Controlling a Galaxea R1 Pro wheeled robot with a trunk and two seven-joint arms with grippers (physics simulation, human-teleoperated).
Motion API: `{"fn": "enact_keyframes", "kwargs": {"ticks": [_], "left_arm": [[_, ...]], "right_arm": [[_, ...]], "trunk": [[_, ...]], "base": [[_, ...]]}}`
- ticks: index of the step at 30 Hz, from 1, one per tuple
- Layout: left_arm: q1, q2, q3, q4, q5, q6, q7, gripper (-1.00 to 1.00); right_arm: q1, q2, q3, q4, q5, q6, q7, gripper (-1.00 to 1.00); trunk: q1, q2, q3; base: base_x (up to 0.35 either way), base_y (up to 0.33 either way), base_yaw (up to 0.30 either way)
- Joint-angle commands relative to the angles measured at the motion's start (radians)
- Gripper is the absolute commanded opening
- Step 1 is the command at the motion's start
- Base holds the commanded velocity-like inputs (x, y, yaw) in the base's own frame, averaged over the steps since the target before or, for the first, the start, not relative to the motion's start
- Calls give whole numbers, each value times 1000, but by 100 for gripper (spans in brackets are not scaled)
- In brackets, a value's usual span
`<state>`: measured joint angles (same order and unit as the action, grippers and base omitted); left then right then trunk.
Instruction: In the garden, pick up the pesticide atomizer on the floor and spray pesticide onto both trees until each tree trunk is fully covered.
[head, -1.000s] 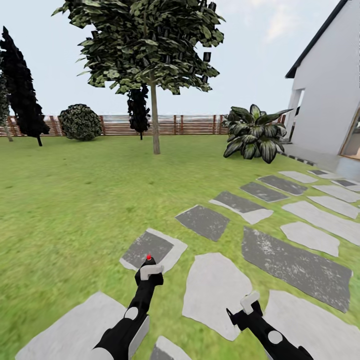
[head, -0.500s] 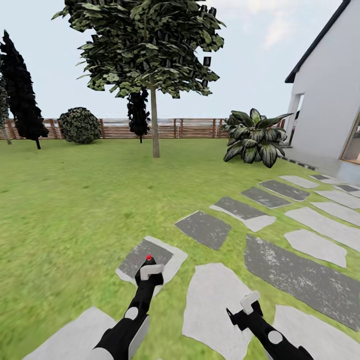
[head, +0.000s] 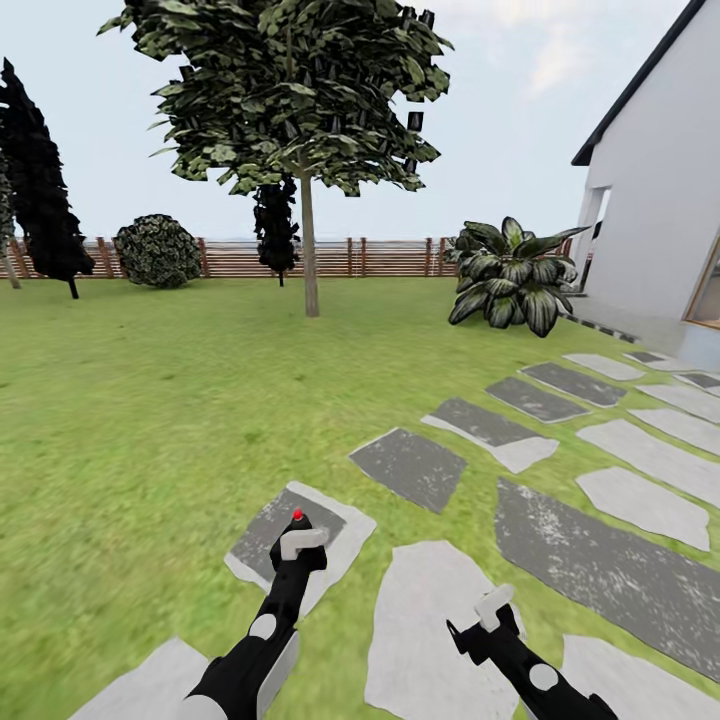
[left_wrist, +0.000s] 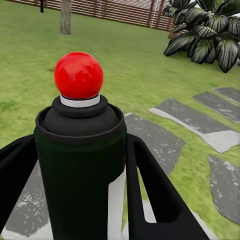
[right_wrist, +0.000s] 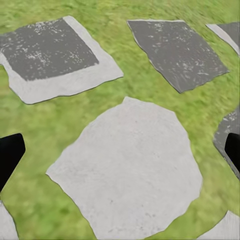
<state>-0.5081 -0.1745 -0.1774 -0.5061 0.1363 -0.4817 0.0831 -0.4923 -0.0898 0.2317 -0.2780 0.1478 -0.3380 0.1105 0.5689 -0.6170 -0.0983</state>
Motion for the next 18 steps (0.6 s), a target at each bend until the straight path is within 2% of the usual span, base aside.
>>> {"fn": "enact_keyframes", "kwargs": {"ticks": [1,18], "left_arm": [[0,0,0,0,-1,0,0,-100],[0,0,0,1,0,0,0,-100]], "right_arm": [[0,1,0,4,0,0,0,100],[0,5,1,25,3,-1,-3,100]], "trunk": [[0,0,0],[0,0,0]], "base": [[248,0,0],[249,0,0]]}}
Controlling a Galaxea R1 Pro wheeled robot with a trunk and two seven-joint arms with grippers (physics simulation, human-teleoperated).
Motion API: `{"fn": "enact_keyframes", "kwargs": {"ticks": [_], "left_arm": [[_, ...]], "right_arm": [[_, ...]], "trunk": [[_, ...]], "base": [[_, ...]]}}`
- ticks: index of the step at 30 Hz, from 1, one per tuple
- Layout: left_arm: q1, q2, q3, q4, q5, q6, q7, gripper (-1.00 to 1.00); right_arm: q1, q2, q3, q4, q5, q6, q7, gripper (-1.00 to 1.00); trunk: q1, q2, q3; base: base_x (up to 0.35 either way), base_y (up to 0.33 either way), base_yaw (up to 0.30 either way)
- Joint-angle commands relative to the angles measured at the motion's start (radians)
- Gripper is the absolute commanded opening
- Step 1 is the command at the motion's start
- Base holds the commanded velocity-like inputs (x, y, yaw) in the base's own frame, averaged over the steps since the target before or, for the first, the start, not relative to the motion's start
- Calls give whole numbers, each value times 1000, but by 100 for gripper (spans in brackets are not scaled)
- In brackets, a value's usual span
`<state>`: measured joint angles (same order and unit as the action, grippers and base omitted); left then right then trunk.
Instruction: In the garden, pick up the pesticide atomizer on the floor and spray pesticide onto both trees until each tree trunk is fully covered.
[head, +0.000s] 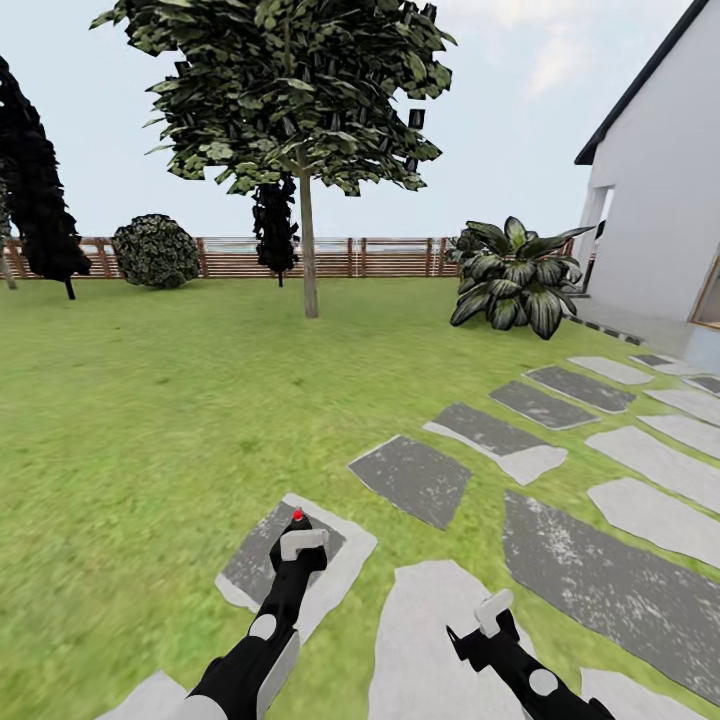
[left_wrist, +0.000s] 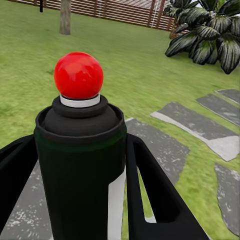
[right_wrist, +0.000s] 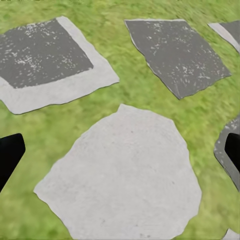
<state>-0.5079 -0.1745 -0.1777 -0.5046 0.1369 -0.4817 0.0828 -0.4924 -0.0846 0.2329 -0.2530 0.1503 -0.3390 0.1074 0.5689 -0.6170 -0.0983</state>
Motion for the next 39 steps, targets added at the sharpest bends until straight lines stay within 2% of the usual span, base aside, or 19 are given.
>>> {"fn": "enact_keyframes", "kwargs": {"ticks": [1,18,39], "left_arm": [[0,0,0,0,0,0,0,-100],[0,0,0,0,0,0,0,-100],[0,0,0,-1,0,0,0,-100]], "right_arm": [[0,0,0,0,0,0,0,100],[0,3,0,1,1,0,0,100],[0,3,0,1,1,0,0,100]], "trunk": [[0,0,0],[0,0,0],[0,0,0]], "base": [[250,0,0],[248,32,0],[245,183,0]]}}
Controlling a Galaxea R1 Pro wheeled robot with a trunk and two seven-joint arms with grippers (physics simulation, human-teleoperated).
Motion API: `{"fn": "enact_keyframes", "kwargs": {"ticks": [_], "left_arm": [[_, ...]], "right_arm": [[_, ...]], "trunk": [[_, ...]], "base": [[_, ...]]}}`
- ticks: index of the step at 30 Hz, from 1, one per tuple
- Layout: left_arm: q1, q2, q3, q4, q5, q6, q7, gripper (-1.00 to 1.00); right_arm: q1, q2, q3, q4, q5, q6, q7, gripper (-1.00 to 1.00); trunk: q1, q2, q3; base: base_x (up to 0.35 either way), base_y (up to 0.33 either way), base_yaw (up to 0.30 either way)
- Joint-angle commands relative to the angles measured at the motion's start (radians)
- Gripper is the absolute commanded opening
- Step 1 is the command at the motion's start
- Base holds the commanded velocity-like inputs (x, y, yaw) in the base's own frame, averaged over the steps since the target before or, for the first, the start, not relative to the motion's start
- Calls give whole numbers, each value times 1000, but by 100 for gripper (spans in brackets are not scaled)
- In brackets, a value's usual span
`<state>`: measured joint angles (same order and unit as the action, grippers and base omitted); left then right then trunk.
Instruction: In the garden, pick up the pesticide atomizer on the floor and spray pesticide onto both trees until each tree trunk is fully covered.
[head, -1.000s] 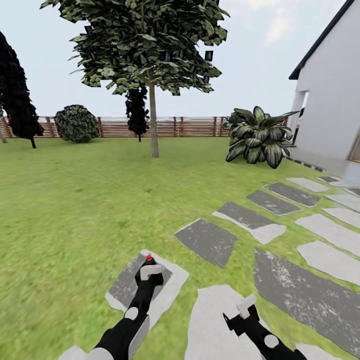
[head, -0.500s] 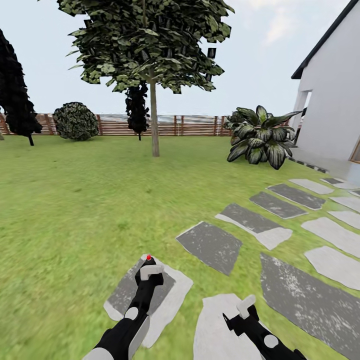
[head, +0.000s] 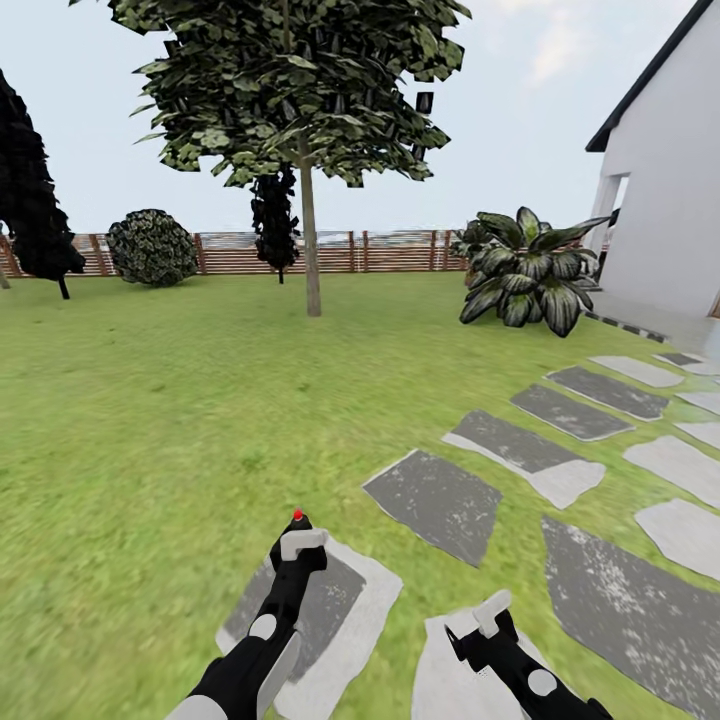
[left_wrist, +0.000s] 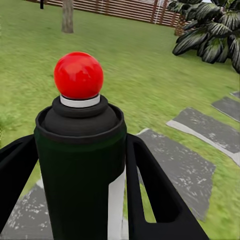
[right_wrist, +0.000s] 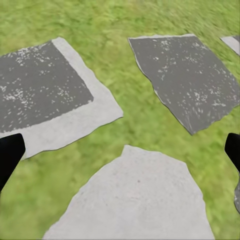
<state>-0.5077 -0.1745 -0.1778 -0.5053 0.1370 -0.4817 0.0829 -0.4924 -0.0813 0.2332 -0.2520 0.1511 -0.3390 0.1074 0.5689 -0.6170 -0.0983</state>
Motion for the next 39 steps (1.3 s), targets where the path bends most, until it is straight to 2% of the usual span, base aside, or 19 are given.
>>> {"fn": "enact_keyframes", "kwargs": {"ticks": [1,39], "left_arm": [[0,0,0,0,0,0,0,-100],[0,0,0,-1,0,0,0,-100]], "right_arm": [[0,0,0,0,0,0,0,100],[0,0,0,0,0,0,0,100]], "trunk": [[0,0,0],[0,0,0]], "base": [[257,190,0],[291,117,0]]}}
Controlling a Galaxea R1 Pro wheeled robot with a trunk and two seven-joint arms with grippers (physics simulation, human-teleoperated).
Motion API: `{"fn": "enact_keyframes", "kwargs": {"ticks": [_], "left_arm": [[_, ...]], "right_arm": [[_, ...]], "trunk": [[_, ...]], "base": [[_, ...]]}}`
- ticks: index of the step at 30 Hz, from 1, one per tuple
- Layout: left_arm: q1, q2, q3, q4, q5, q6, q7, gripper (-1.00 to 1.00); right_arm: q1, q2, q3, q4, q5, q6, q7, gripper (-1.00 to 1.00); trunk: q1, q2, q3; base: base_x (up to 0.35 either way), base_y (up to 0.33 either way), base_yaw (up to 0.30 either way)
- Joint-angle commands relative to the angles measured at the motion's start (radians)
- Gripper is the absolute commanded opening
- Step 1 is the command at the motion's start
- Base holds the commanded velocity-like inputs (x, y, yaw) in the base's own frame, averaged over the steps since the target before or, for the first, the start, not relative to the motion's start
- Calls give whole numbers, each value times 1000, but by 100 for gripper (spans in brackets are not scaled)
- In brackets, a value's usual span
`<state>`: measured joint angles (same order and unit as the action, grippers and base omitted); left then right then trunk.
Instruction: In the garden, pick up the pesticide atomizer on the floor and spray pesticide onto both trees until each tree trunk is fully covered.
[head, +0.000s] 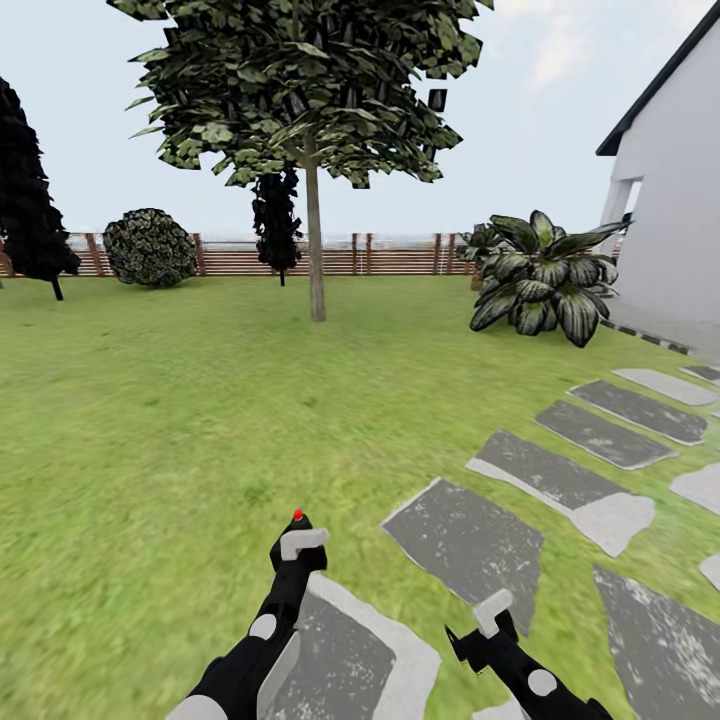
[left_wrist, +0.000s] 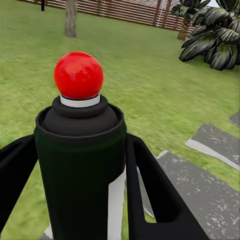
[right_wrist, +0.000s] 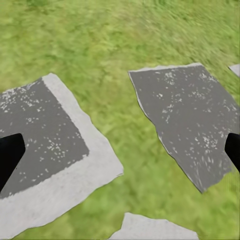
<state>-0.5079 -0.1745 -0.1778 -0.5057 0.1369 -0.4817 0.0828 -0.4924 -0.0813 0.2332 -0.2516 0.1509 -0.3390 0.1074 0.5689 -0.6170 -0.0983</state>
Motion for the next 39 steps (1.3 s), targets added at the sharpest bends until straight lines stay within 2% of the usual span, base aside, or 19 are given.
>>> {"fn": "enact_keyframes", "kwargs": {"ticks": [1,39], "left_arm": [[0,0,0,0,0,0,0,-100],[0,0,0,1,0,0,0,-100]], "right_arm": [[0,0,0,0,0,0,0,100],[0,0,0,0,0,0,0,100]], "trunk": [[0,0,0],[0,0,0]], "base": [[302,114,0],[302,114,0]]}}
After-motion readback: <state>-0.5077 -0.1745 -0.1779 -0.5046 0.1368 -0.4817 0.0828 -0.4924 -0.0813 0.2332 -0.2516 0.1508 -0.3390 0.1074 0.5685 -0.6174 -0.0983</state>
